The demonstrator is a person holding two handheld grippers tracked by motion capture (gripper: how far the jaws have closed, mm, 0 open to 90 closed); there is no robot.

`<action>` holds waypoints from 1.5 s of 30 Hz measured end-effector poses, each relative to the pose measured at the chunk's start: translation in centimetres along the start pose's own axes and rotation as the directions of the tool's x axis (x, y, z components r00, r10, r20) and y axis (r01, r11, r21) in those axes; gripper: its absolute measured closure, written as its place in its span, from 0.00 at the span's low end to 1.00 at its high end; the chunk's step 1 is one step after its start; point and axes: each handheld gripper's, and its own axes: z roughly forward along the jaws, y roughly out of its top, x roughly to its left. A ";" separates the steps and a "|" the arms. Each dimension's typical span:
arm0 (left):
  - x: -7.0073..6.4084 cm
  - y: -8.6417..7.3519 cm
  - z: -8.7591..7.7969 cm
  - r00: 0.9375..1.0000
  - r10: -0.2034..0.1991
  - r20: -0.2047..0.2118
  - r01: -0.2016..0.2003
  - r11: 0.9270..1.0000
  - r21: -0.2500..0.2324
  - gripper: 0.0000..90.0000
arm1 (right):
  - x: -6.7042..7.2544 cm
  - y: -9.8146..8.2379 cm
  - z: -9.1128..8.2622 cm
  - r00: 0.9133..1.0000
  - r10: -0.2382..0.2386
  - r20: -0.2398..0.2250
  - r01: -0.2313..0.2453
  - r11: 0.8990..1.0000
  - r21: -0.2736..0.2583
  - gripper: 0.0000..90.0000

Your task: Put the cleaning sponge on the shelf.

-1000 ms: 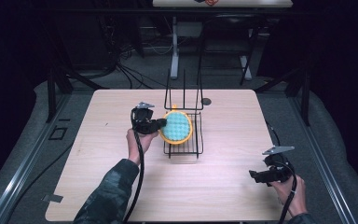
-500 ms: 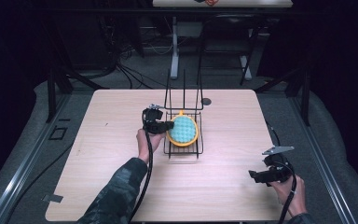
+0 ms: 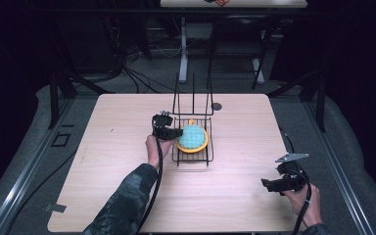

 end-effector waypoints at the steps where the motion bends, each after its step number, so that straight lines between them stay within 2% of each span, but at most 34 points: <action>1: 0.0 0.0 0.0 1.000 -0.002 0.009 0.002 1.000 -0.007 0.93 | 0.0 0.0 0.0 1.000 0.001 0.000 -0.001 1.000 -0.004 0.12; 4: 0.1 0.1 -0.3 1.000 0.004 0.013 -0.004 1.000 -0.018 0.83 | 0.0 0.0 0.0 1.000 0.003 0.001 -0.003 1.000 -0.004 0.12; 7: 0.1 0.2 -0.7 1.000 0.010 0.008 -0.010 1.000 -0.010 0.67 | 0.0 0.0 -0.1 1.000 0.000 0.003 0.000 1.000 -0.008 0.12; 8: 0.1 0.2 -0.8 1.000 0.011 0.011 -0.011 1.000 -0.009 0.67 | 0.0 0.0 -0.1 1.000 0.000 0.003 0.000 1.000 -0.008 0.12; 9: 0.1 0.2 -1.2 1.000 0.019 -0.006 -0.019 1.000 0.002 0.54 | -0.1 0.0 -0.1 1.000 0.004 0.001 -0.004 1.000 -0.010 0.12; 12: 0.2 0.2 -1.7 1.000 0.024 -0.012 -0.024 1.000 0.006 0.40 | -0.1 0.0 -0.1 1.000 0.003 0.000 -0.003 1.000 -0.008 0.12; 17: 0.4 -0.1 -3.8 0.999 0.044 -0.028 -0.044 0.999 0.012 0.23 | -0.1 0.0 -0.3 1.000 0.004 0.001 -0.004 1.000 -0.014 0.12; 18: 0.4 -0.1 -3.8 0.999 0.044 -0.028 -0.044 0.999 0.012 0.21 | -0.1 0.0 -0.3 1.000 0.004 0.001 -0.004 1.000 -0.014 0.12; 21: 0.3 -0.4 -5.5 0.996 0.076 -0.047 -0.075 0.997 0.008 0.17 | 0.0 0.0 -0.4 1.000 0.006 -0.001 -0.006 1.000 -0.014 0.12; 22: 0.3 -0.4 -5.5 0.996 0.076 -0.047 -0.075 0.997 0.008 0.16 | 0.0 0.0 -0.4 1.000 0.006 -0.001 -0.006 1.000 -0.014 0.12; 23: 0.3 -0.6 -6.4 0.995 0.086 -0.055 -0.086 0.996 0.008 0.14 | 0.0 0.0 -0.4 1.000 0.007 0.000 -0.007 1.000 -0.019 0.12; 25: 0.3 -0.8 -6.9 0.995 0.087 -0.056 -0.087 0.996 0.015 0.12 | 0.0 0.0 -0.4 1.000 0.008 -0.001 -0.008 1.000 -0.022 0.12; 28: 0.4 -1.5 -8.8 0.993 0.099 -0.065 -0.098 0.995 0.018 0.08 | 0.0 0.0 -0.5 1.000 0.009 0.001 -0.009 1.000 -0.023 0.10; 30: 0.5 -1.8 -9.2 0.993 0.094 -0.064 -0.094 0.996 0.015 0.08 | 0.0 0.0 -0.5 1.000 0.010 0.001 -0.010 1.000 -0.028 0.10; 32: 0.5 -2.3 -10.6 0.991 0.107 -0.077 -0.106 0.994 0.018 0.05 | 0.1 0.1 -0.5 1.000 0.004 0.006 -0.004 1.000 -0.029 0.07; 37: 0.2 -3.4 -12.5 0.985 0.143 -0.096 -0.141 0.990 0.027 0.03 | 0.1 0.1 -0.5 1.000 0.003 0.009 -0.003 1.000 -0.029 0.05; 45: 0.1 -5.4 -14.6 0.983 0.156 -0.099 -0.153 0.988 0.033 0.00 | 0.2 0.1 -0.7 1.000 -0.007 0.010 0.007 1.000 -0.027 0.04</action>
